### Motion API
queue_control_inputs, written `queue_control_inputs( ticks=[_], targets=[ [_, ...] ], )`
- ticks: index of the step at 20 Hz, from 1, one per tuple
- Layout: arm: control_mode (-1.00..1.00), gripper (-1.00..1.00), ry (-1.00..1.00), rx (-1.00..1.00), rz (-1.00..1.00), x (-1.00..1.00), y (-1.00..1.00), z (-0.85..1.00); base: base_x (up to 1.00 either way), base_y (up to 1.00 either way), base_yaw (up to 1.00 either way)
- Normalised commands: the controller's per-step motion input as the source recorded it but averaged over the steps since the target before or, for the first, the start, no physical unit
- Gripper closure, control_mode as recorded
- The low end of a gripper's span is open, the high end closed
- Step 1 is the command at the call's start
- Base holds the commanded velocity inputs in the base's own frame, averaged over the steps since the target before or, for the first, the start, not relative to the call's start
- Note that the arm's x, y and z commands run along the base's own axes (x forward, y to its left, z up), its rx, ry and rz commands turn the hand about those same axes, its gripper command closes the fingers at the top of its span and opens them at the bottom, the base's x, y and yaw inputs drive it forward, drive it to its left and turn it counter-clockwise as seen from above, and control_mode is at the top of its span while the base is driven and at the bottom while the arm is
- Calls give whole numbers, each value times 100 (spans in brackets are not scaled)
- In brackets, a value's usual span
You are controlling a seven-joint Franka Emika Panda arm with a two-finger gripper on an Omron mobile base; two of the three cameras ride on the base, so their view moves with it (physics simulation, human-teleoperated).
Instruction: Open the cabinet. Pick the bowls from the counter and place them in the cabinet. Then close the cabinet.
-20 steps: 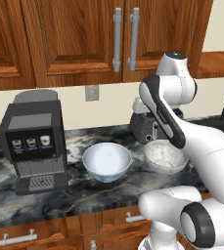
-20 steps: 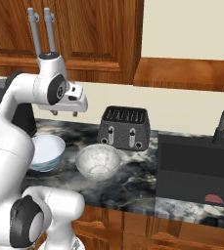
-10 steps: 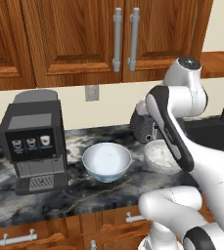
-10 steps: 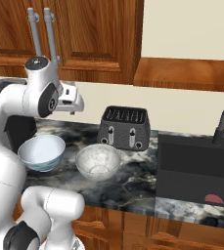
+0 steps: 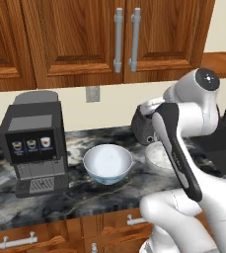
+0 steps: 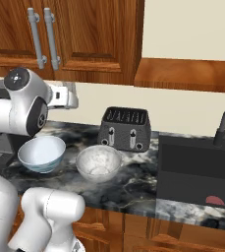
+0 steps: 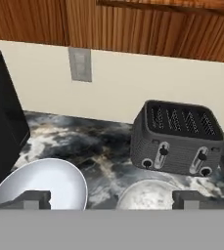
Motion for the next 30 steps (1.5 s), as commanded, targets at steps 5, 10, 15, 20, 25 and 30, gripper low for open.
queue_control_inputs(
  ticks=[5,10,15,20,25,30],
  targets=[
    [-100,-100,-37,0,0,-20,22,41,0,0,0],
    [-100,-100,-37,0,0,-19,23,43,0,0,0],
    [-100,-100,-35,0,0,-14,12,47,0,0,0],
    [-100,-100,-33,0,0,-16,2,47,0,0,0],
    [-100,-100,-27,0,0,-13,0,45,0,0,0],
    [-100,-100,-18,0,1,-1,0,38,0,0,0]
  ],
)
